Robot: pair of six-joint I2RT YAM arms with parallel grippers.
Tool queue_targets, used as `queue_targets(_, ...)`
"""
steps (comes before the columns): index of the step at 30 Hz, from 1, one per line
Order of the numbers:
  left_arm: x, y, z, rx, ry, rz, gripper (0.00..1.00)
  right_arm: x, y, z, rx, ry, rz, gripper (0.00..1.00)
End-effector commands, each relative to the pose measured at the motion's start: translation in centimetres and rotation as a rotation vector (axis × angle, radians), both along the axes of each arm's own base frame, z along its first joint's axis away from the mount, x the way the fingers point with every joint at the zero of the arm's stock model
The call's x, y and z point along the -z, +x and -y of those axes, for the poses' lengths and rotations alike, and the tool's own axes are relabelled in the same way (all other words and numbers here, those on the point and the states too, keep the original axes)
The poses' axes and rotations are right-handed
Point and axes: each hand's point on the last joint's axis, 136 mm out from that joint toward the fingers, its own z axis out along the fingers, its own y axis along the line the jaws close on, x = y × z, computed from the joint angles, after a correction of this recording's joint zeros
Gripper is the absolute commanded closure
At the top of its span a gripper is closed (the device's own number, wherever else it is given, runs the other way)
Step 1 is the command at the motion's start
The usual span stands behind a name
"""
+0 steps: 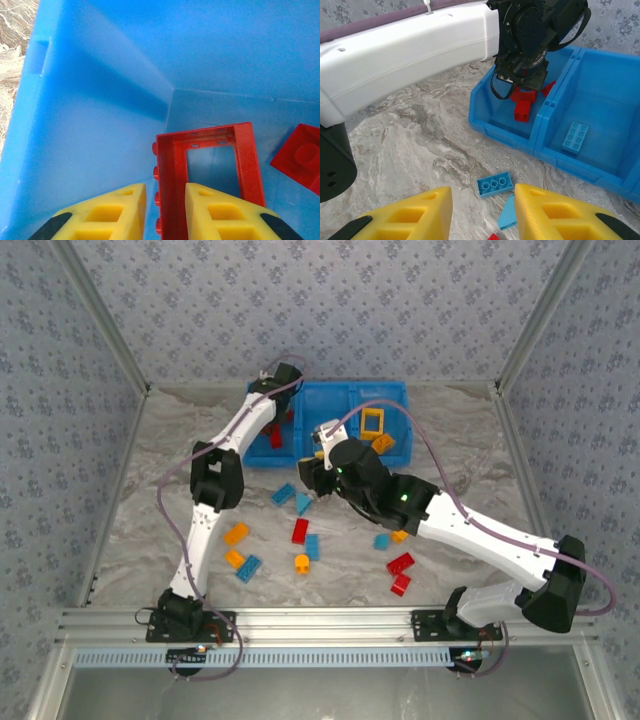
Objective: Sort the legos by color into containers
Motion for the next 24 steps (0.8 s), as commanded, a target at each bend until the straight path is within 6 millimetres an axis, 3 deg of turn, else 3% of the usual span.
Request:
queue_targets(1, -2.4, -0.3, -0.3, 0.004, 0.034, 0.021, 0.72, -0.7, -0.4, 0.6, -0.002, 0.025, -0.003, 0.6)
queue_targets(7, -6.5, -0.9, 0.0, 0.008, 0.043, 0.083, 0.78, -1.8, -1.1, -0.1, -0.057, 0.053, 0.022, 0.6)
queue_targets(15, -16.1, -4.4, -0.7, -0.003, -0.05, 0.197, 0.78, -3.1, -3.3, -3.6, -0.205, 0.016, 0.126, 0.6)
queue_targets(19, -19.6, -8.2, -2.6, -0.02, -0.113, 0.212, 0.78, -3.5, -4.5, -5.6, -0.247, -0.031, 0.186, 0.59)
queue_targets(24, -22.8, -15.5, -4.4, -0.01, -0.264, 0.21, 0.78, -1.8, -5.3, -6.2, -0.227, -0.082, 0.167, 0.59)
